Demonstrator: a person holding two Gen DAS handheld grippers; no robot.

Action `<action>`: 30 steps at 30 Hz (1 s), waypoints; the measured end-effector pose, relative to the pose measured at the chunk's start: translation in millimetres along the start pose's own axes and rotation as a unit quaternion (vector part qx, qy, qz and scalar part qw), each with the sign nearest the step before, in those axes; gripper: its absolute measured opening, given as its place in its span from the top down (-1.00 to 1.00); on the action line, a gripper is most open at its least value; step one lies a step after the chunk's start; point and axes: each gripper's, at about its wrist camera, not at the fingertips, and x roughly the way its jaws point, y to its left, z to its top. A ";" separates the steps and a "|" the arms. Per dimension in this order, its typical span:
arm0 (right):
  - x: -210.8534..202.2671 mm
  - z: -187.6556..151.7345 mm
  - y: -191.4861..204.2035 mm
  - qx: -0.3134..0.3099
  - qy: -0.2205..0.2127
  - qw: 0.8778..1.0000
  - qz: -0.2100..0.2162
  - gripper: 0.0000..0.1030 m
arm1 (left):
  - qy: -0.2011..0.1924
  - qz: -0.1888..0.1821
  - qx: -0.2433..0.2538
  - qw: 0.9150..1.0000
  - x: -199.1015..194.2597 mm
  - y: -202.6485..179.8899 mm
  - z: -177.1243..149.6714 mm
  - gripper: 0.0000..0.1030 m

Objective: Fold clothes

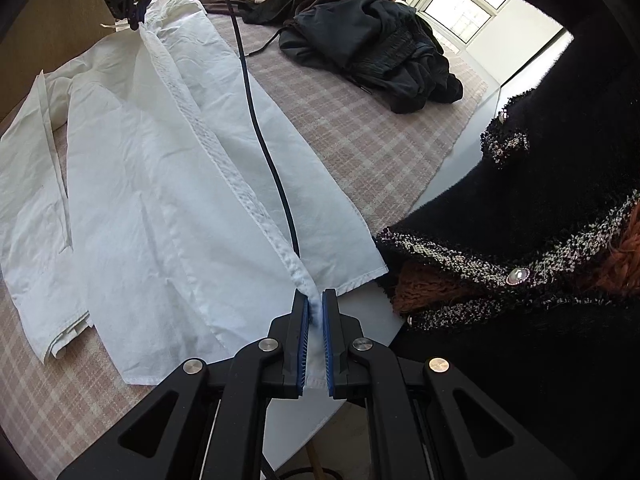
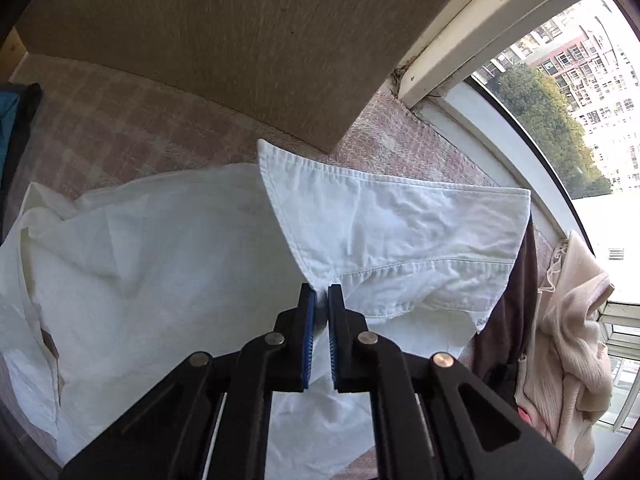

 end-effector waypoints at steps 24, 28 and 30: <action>-13.9 -80.7 -160.4 0.238 -0.169 0.935 0.202 0.93 | 0.020 0.034 0.010 0.999 29.0 -13.8 28.5 0.85; -14.2 -74.7 -160.2 0.231 -0.168 0.941 0.180 0.93 | 0.027 0.025 0.020 0.999 46.7 -24.3 36.5 0.85; -11.7 -75.7 -162.0 0.235 -0.165 0.941 0.178 0.93 | 0.024 0.020 0.020 0.999 47.0 -26.6 37.4 0.85</action>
